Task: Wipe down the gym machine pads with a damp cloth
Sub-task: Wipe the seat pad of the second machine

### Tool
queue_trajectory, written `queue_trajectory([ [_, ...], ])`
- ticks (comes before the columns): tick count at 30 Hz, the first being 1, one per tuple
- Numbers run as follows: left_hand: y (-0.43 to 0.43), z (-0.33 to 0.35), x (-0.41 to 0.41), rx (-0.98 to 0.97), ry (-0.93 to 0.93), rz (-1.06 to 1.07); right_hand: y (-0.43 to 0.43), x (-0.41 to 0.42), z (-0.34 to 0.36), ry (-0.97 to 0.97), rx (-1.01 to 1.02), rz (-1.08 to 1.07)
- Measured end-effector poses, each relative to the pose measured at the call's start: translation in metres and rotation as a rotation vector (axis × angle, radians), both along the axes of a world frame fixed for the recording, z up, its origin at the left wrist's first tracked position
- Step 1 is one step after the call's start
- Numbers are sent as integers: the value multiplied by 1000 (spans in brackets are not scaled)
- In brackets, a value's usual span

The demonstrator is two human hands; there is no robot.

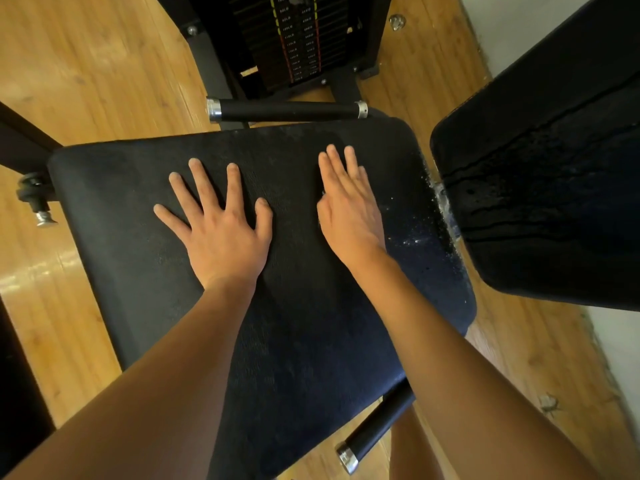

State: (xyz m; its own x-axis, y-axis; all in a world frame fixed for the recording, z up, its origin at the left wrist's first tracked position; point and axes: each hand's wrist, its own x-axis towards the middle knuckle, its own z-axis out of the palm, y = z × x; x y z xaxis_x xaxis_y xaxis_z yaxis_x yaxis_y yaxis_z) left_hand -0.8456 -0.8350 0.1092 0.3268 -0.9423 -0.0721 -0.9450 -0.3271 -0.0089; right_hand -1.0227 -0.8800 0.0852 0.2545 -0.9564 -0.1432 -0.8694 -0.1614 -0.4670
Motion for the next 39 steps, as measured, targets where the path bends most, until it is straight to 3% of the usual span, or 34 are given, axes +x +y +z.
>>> queue_trajectory([
  [6,-2,0,2,-21,4,3,-20,4,-5,-3,-23,40],
  [21,-2,3,1,-16,2,2,70,-23,6,-88,21,-2],
  [32,-1,1,1,-29,8,3,0,7,-7,-33,-37,-39],
  [39,-2,4,1,-22,10,-2,47,-18,3,-77,1,1],
])
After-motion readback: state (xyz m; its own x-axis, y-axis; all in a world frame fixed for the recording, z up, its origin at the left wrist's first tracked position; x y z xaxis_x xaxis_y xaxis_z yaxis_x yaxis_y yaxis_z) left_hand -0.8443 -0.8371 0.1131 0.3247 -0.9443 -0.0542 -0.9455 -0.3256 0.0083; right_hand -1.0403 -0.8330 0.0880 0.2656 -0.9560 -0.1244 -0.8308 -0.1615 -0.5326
